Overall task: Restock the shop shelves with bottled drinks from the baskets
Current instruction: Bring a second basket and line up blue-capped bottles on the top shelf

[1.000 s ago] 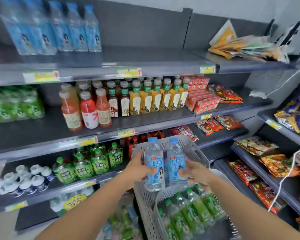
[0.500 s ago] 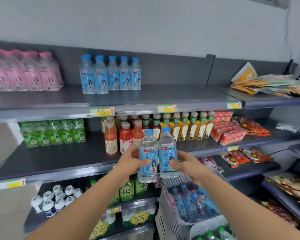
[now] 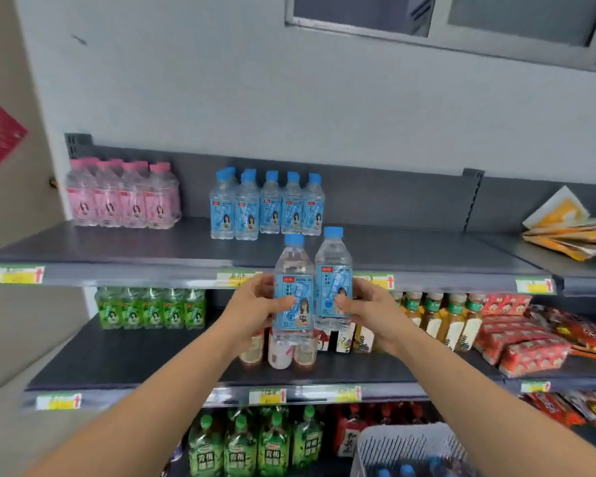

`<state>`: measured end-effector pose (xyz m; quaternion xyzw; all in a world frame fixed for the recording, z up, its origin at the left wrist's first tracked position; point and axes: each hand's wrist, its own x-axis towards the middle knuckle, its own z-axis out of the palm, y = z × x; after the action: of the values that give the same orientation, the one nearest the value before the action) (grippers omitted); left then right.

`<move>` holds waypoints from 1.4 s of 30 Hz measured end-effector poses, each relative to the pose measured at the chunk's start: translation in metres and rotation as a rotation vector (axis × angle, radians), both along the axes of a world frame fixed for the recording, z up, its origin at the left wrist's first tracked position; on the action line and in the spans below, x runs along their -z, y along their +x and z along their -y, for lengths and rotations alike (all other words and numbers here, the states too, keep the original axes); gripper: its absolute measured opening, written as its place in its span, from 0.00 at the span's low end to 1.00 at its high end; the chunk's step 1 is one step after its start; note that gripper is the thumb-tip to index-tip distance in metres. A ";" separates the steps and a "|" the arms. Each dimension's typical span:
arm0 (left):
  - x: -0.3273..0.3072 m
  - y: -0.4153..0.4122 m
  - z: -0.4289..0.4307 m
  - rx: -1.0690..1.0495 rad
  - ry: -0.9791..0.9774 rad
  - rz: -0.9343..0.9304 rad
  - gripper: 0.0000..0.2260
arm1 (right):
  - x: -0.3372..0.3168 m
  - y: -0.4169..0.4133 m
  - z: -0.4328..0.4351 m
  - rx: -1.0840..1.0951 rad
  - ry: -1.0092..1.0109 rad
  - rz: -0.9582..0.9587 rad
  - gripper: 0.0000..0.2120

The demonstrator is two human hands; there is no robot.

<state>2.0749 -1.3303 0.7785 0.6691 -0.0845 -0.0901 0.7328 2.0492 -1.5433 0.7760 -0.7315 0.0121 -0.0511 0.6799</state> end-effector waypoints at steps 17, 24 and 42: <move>-0.059 0.152 -0.075 -0.055 0.009 0.157 0.22 | -0.045 0.193 -0.063 0.084 -0.030 0.107 0.25; -0.059 0.190 -0.092 -0.033 0.009 0.161 0.17 | -0.036 0.249 -0.068 0.151 -0.036 0.055 0.25; -0.053 0.215 -0.101 -0.035 -0.044 0.155 0.17 | -0.027 0.292 -0.081 0.147 -0.148 0.036 0.26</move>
<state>2.2901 -1.2297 0.8313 0.6591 -0.1313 -0.0236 0.7401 2.3410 -1.4622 0.8027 -0.7756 0.0497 -0.1148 0.6187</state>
